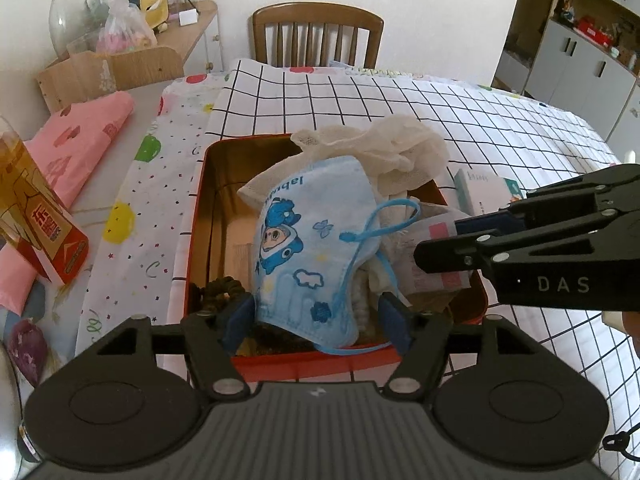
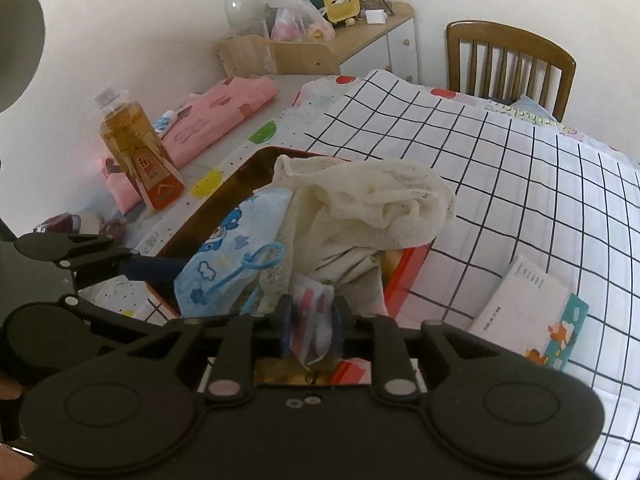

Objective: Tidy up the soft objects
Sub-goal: 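Open the left tool to drop the mask while the right tool releases the wipe packet into the tin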

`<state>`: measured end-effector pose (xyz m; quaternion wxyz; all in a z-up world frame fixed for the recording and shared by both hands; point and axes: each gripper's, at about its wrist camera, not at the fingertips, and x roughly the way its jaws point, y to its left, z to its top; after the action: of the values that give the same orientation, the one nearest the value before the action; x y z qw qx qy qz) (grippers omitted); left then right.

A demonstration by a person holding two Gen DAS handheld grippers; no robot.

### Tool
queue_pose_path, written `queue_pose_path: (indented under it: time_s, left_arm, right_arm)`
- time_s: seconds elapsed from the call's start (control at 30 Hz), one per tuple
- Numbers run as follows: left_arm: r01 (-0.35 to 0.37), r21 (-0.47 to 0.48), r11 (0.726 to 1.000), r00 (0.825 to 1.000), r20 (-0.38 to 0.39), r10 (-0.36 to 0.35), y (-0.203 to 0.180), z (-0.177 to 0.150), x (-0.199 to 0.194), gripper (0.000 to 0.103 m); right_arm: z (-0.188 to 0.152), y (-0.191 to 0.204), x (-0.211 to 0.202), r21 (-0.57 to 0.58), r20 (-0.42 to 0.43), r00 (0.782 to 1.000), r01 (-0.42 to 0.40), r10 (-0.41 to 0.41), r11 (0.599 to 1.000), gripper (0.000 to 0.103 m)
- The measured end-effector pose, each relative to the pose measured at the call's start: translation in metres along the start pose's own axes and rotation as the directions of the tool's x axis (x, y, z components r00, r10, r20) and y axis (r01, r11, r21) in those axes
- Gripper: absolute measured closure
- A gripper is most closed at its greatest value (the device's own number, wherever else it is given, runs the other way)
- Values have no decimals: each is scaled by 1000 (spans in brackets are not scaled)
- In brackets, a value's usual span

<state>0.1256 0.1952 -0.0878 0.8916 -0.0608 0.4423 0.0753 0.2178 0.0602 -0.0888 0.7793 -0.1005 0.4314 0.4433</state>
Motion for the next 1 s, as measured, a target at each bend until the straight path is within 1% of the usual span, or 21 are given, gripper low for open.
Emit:
queue_pose_path:
  time_s: [0.13,0.2,0.27,0.33,0.47,0.53,0.7,0.83,0.87,0.93,1.0]
  left_arm:
    - [1,-6,1000,1000,10,-1,1,-2,-7,35]
    - [2,-9,1000,1000,20,-2,1,-3,-12,33]
    - [2,-13,1000,999,34,-1,2,-4,-19,28]
    - [7,-19,1000,999,47,-6,3,-5,-25,28]
    - [14,-23,1000,997,74,-12,2,-6,-38,28]
    - [17,-23,1000,996,87,-15,-1,-6,-45,28]
    - [17,-12,1000,992,123,-16,-9,-5,-61,27]
    - [16,-1,1000,987,158,-16,-17,-3,-74,21]
    - [18,0,1000,985,169,-18,-19,-3,-78,21]
    - [25,-2,1000,982,186,-24,-23,-2,-83,21]
    - [32,-11,999,978,205,-29,-26,-1,-88,21]
  right_arm:
    - [-1,5,-6,-28,15,1000,-7,7,1000,64]
    - [-1,6,-8,-31,23,1000,-13,14,999,62]
    - [0,6,-11,-30,30,999,-16,17,999,59]
    - [-1,7,-16,-33,41,999,-20,21,999,55]
    - [-1,7,-26,-34,62,998,-29,31,999,50]
    - [-2,6,-33,-32,76,996,-33,35,999,46]
    - [-5,5,-52,-26,115,992,-40,43,999,41]
    - [-8,4,-72,-37,156,987,-43,48,998,39]
    - [-9,4,-76,-40,169,985,-38,44,999,37]
    - [-11,3,-87,-43,197,980,-26,35,999,31]
    - [-14,2,-97,-56,214,976,-20,32,998,28]
